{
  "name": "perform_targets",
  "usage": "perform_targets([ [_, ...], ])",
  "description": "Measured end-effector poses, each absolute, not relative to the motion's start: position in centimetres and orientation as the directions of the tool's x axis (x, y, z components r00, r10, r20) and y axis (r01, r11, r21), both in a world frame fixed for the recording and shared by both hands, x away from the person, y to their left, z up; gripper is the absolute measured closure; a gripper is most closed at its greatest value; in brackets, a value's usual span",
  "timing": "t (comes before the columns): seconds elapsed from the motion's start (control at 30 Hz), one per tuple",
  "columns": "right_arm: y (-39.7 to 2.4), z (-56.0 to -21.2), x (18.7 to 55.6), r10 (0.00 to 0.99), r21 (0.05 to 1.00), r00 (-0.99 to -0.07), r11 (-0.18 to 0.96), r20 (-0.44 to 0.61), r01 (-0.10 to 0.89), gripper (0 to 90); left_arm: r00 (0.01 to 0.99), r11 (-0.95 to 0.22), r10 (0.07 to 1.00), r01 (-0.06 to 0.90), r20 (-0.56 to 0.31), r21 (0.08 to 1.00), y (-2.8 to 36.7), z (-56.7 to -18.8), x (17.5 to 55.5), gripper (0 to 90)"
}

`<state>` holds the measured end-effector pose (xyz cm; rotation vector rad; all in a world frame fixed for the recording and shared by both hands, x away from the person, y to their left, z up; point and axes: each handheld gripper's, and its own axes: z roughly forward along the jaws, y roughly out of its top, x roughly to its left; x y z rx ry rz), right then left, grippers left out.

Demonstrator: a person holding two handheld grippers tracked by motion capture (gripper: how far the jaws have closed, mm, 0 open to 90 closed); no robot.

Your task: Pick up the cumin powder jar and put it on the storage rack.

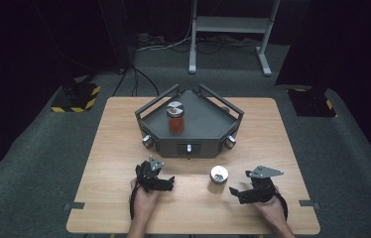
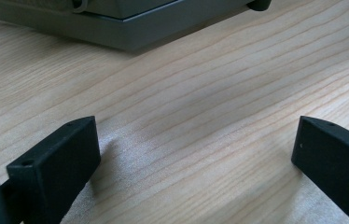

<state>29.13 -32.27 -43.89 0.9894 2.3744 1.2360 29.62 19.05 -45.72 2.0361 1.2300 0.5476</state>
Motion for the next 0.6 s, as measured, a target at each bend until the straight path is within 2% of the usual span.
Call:
perform_targets([
  [0.6,-30.3,-43.9,29.5,0.615,0.822,-0.786,0.415,0.062,0.389,4.6,0.464,-0.318,0.886,0.596,0.006,0.738,19.1,-45.7,29.6,0.9],
])
